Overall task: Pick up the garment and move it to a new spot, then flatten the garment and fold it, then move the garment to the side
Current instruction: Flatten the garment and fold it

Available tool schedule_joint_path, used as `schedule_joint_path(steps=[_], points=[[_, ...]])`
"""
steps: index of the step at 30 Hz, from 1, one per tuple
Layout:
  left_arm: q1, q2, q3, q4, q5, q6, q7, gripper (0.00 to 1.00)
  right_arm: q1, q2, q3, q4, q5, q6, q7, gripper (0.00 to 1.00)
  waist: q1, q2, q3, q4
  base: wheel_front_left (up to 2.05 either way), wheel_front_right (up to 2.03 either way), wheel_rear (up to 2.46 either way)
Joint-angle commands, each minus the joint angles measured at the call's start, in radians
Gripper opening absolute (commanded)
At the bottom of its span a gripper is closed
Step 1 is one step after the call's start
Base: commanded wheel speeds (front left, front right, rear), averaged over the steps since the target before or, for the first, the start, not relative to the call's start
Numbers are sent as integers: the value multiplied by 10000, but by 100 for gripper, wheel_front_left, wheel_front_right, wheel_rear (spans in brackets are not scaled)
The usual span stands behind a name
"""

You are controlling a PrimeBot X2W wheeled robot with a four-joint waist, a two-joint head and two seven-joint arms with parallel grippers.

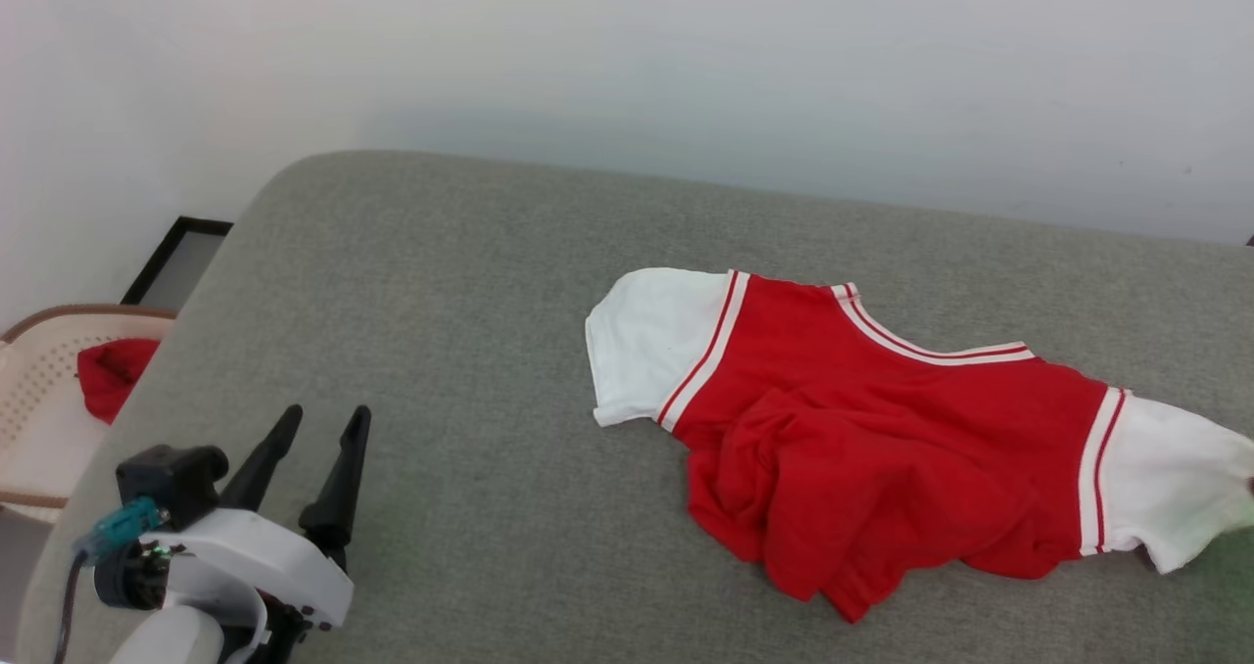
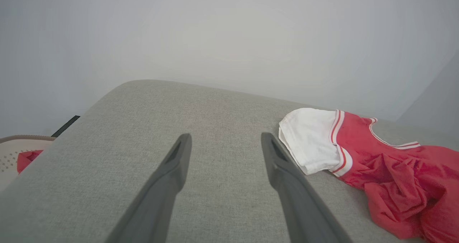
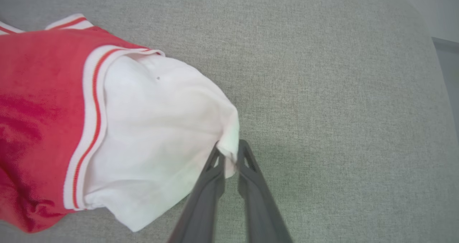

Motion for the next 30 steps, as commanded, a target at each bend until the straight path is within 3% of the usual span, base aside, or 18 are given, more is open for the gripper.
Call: schedule_joint_path(steps=[1,8,14,24,30], points=[[-71,51,-16,-32,-21,-56,34,100,-139,47,-56,71,-79,-6,-91,100,0,-1,-3,-70,0,0,0],[-113,178,-45,-127,-95,-92,222,100,-361,134,-84,181,23,-6,-217,100,0,-1,-90,-448,0,0,0],[-113,392,-45,-325,-179,-115,452,100,-93,310,-130,-574,227,-6,-758,100,0,-1,-257,-923,0,0,0],[-691,838,-206,-614,-477,-346,1585,100,1170,1119,-868,-3156,-16,-6,-2701,100,0,-1,-330,-1901,0,0,0],[-1626,1125,-384,-597,-834,-530,2811,100,2044,1990,-1479,-5122,-682,-6,-3723,100,0,-1,-44,-2462,0,0,0]])
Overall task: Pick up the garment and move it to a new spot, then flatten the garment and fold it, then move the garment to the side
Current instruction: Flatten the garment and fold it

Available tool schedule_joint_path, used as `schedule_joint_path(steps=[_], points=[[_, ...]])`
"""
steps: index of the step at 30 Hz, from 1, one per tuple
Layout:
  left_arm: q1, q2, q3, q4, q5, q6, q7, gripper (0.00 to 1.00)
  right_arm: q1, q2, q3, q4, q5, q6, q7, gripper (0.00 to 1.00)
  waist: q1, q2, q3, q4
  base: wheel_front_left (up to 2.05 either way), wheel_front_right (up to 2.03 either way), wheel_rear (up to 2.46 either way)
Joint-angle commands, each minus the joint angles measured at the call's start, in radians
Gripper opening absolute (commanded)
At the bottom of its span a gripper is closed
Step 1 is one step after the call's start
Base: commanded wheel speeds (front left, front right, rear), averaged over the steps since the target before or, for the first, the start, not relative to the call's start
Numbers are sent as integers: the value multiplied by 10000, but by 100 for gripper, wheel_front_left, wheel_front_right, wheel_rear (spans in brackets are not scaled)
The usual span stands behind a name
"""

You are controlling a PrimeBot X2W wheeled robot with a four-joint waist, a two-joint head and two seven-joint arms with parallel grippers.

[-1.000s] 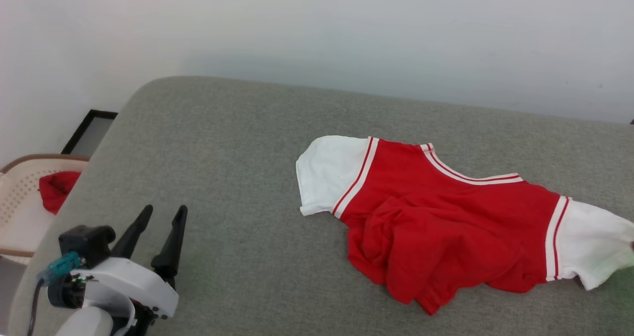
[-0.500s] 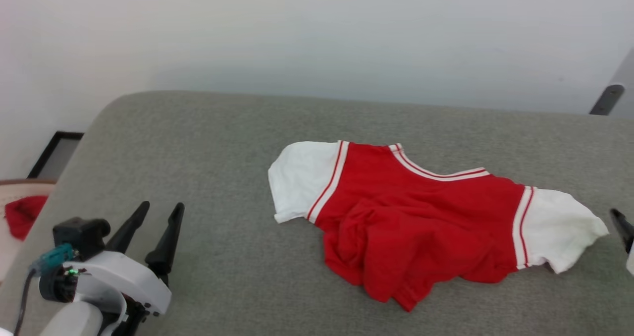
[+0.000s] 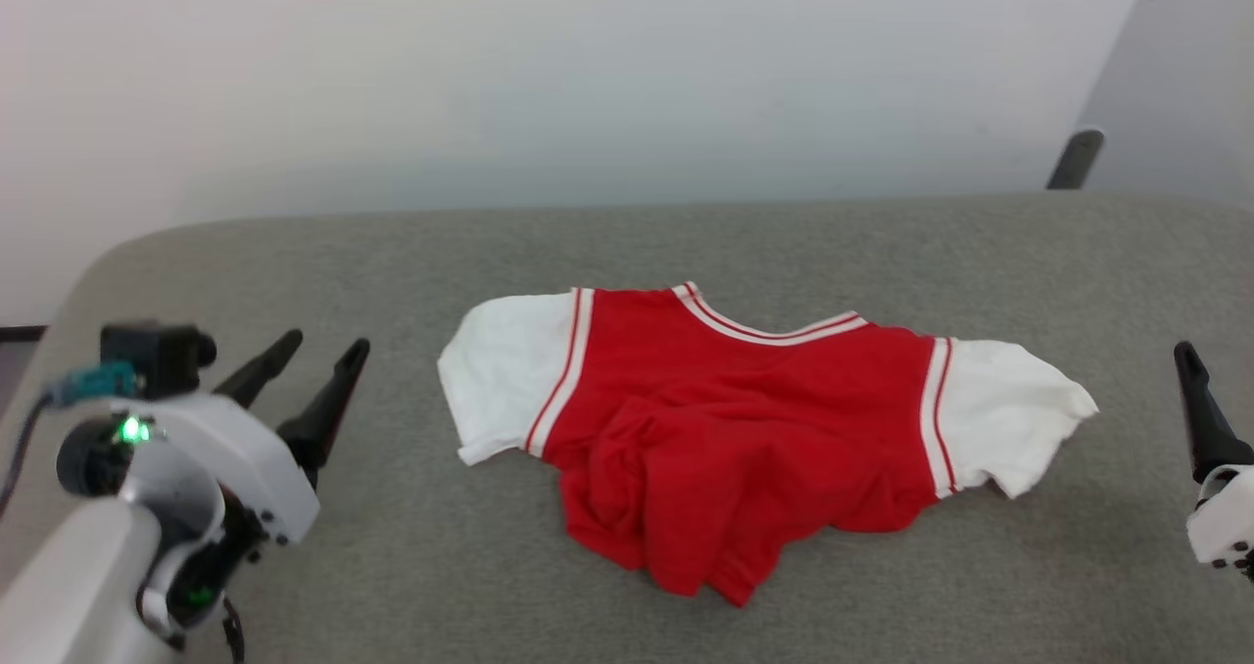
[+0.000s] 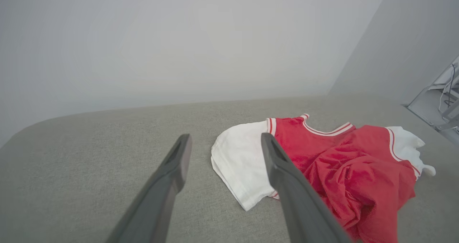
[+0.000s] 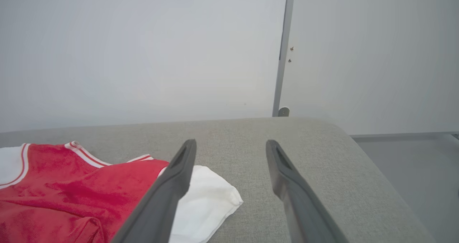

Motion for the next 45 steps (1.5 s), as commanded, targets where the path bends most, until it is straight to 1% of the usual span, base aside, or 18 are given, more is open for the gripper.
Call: schedule_joint_path(steps=[1,3,5,9,11,12,15,16,17,20,23,27,35,41,42,43,44,45], points=[[-333,54,-72,77,-127,-69,334,100,245,238,-165,-441,-256,-6,-267,100,0,0,273,-397,0,0,0],[-697,184,-200,218,-192,-113,862,100,484,602,-220,-1014,-514,-5,-497,100,0,0,432,-588,0,0,0],[-1111,185,-213,348,-394,-135,1326,100,691,934,-315,-1475,-761,-6,-648,100,0,0,617,-763,0,0,0],[-1919,257,-439,620,-563,-211,2236,100,953,1472,-386,-2026,-927,-6,-845,100,0,0,1047,-1083,0,0,0],[-2294,261,-548,813,-686,-207,2803,100,973,1632,-392,-2171,-1009,-6,-878,100,0,0,1301,-1223,0,0,0],[-2294,261,-548,813,-686,-207,2803,100,973,1632,-392,-2171,-1009,-6,-878,100,0,0,1301,-1223,0,0,0],[-2887,226,-751,1176,-828,-170,3712,100,894,1844,-366,-2303,-1014,-6,-904,100,0,0,1694,-1409,0,0,0],[-3228,286,-878,1427,-786,-116,4229,100,771,1889,-286,-2321,-977,-6,-887,100,0,0,1969,-1535,0,0,0],[-3228,286,-878,1427,-786,-116,4229,100,771,1889,-286,-2321,-977,-6,-887,100,0,0,1969,-1535,0,0,0],[-3684,288,-1069,1766,-785,-122,4867,100,644,1959,-201,-2324,-942,-6,-932,100,0,0,2308,-1670,0,0,0],[-4045,344,-1271,2196,-661,-19,5419,100,521,2016,-133,-2296,-914,-6,-969,100,0,0,2578,-1748,0,0,0],[-4455,312,-1505,2727,-420,89,5849,100,391,1989,-59,-2117,-818,-6,-1080,100,0,0,2847,-1766,0,0,0],[-5026,263,-1948,3536,-15,137,6347,100,107,1946,87,-2017,-802,-6,-1147,100,0,0,3182,-1700,0,0,0],[-5139,18,-2082,4066,-73,156,6565,100,6,1900,170,-2010,-799,-6,-1050,100,0,0,3278,-1652,0,0,0],[-5141,-13,-2125,4125,-55,140,6600,95,-16,1896,201,-2010,-775,-6,-1033,100,0,0,3282,-1647,0,0,0],[-5151,-59,-2141,4183,-95,99,6619,49,-38,1891,234,-2016,-735,-6,-962,100,0,0,3288,-1641,0,0,0],[-5154,-128,-2097,4202,-192,68,6536,20,-55,1878,274,-2026,-670,-6,-903,100,0,0,3295,-1636,0,0,0],[-5167,-176,-2052,4253,-246,60,6473,0,-79,1853,300,-2043,-630,-6,-810,100,0,0,3299,-1630,0,0,0]])
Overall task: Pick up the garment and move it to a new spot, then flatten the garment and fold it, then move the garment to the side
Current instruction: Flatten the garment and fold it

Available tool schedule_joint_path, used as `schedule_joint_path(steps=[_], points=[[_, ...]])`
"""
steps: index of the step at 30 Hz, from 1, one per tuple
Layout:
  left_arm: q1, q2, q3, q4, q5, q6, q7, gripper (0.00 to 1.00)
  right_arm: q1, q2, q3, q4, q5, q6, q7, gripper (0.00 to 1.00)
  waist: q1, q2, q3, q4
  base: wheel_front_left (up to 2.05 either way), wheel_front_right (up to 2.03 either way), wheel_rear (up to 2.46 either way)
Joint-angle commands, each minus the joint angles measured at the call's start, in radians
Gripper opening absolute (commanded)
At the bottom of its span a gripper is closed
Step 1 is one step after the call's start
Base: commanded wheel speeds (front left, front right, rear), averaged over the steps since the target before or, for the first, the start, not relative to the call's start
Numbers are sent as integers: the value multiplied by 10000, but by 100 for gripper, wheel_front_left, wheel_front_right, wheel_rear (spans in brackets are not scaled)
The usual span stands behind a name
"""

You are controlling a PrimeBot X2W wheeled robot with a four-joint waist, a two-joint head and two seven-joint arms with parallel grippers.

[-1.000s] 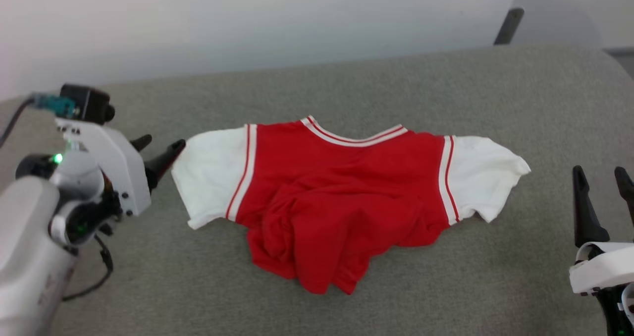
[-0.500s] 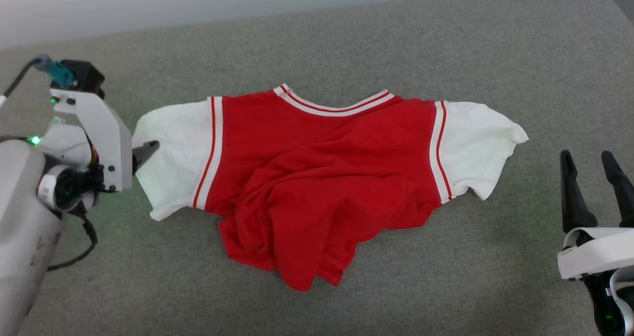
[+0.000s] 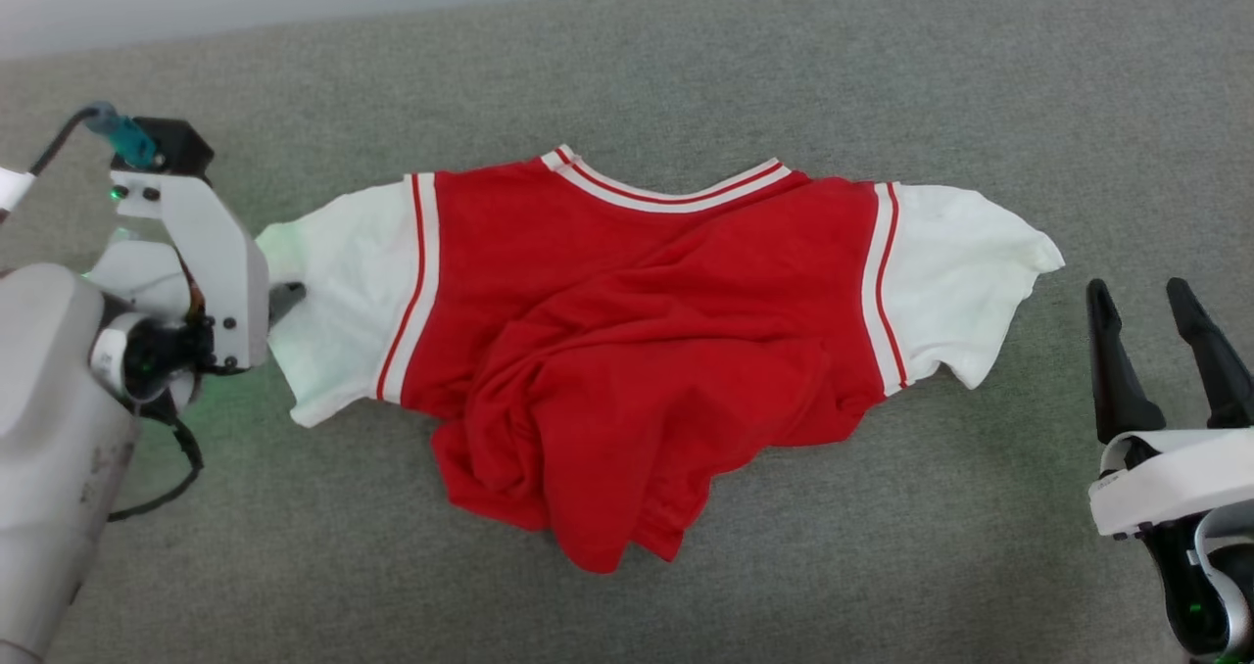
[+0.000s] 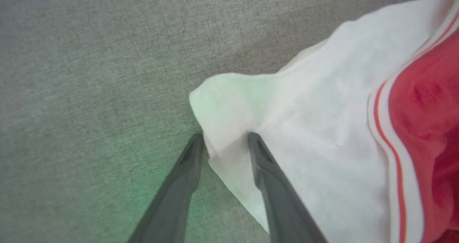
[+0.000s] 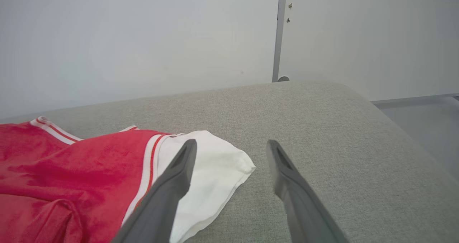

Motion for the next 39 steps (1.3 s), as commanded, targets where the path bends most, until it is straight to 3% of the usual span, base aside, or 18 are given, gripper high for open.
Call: schedule_joint_path(steps=[1,5,12,21,34,35,36,39], points=[[54,-143,-86,103,-31,-49,56,0,-151,-88,33,-51,116,-6,108,100,0,0,3,10,0,0,0],[-83,-222,-76,251,-93,-97,-43,0,-452,-261,116,-105,390,-6,930,100,0,0,60,47,0,0,0],[-422,-534,-161,403,-67,-178,-214,0,-1544,-869,-21,323,1214,-6,3556,100,0,0,231,305,0,0,0],[-816,-942,-322,476,-112,-308,-531,0,-3118,-1587,14,2191,1771,-5,5909,100,0,0,455,783,0,0,0],[-1316,-1285,-565,699,-238,-420,-775,0,-4375,-2082,957,5049,2380,-8,7410,100,0,0,797,1201,0,0,0],[-1351,-1296,-584,719,-243,-427,-778,0,-4449,-2107,1080,5248,2417,-8,7410,44,0,0,808,1214,0,0,0],[-1374,-1301,-608,751,-243,-432,-795,0,-4541,-2131,1136,5503,2445,-8,7401,0,0,0,810,1222,0,0,0],[-1357,-1335,-685,881,-306,-425,-820,0,-4723,-2143,1524,6033,2597,-5,7534,0,0,0,732,1236,0,0,0]])
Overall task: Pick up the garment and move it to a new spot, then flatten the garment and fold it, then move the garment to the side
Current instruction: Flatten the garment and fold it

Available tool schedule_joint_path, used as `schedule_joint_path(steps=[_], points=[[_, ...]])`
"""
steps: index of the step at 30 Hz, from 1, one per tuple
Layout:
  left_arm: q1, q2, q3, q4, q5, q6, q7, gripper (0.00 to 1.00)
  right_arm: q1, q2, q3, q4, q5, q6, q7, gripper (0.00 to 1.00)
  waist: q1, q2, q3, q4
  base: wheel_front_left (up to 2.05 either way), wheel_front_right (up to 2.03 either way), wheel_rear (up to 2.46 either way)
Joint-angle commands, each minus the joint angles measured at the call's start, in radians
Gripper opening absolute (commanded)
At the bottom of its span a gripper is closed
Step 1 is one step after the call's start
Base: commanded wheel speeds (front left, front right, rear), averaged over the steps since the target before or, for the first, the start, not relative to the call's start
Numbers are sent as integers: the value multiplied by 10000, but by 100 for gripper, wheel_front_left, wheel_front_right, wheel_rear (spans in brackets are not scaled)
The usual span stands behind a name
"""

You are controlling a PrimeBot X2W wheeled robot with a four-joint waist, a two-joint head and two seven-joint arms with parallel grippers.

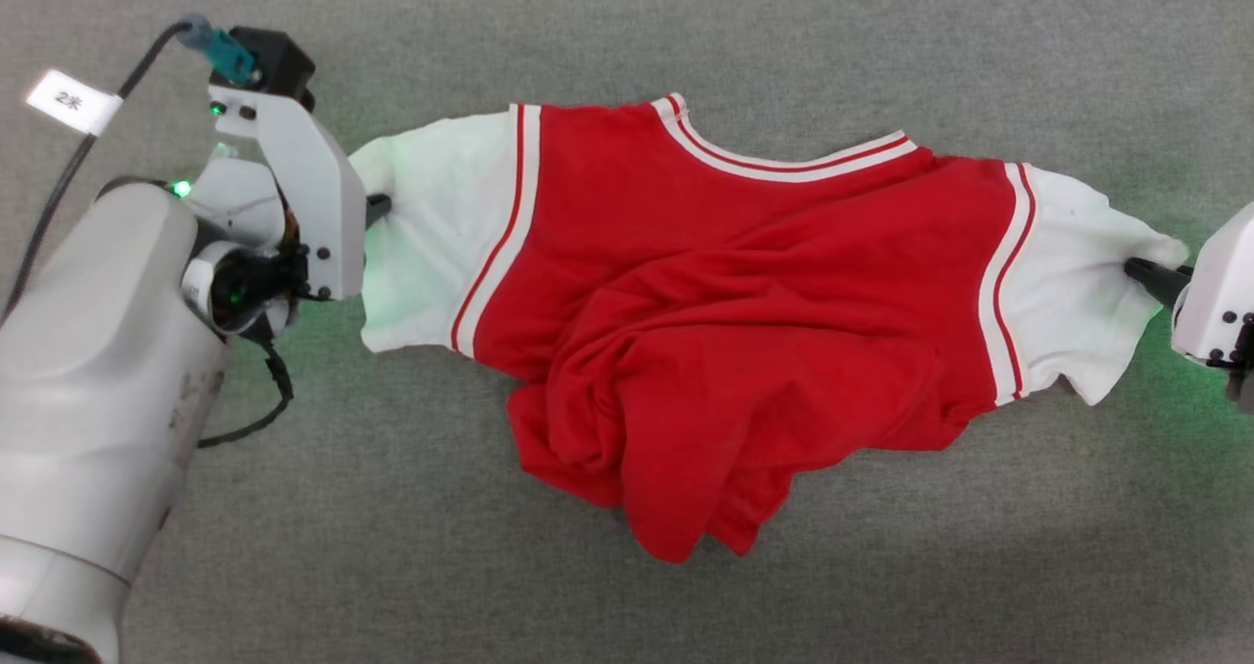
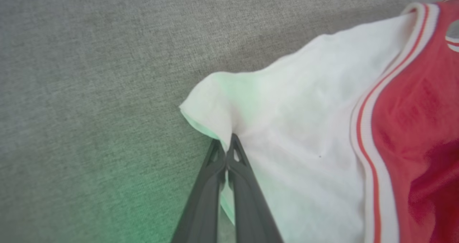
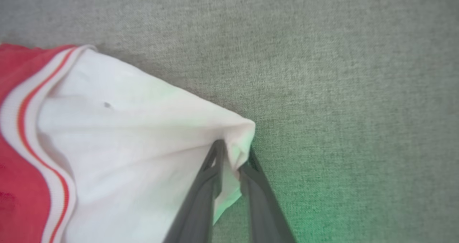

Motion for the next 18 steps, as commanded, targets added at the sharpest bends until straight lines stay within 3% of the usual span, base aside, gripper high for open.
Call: schedule_joint_path(steps=[1,7,18], points=[[83,-25,-92,166,-87,-4,-4,0,231,244,321,547,109,-5,121,0,0,0,-115,5,0,0,0],[-225,-250,-155,433,-101,-17,-98,0,-338,35,784,694,456,0,-54,0,0,0,-667,75,0,0,0],[-1458,-622,-310,841,-32,-36,-576,0,-1825,-729,2485,-453,926,-2,-1185,0,0,0,-2727,246,0,0,0]])
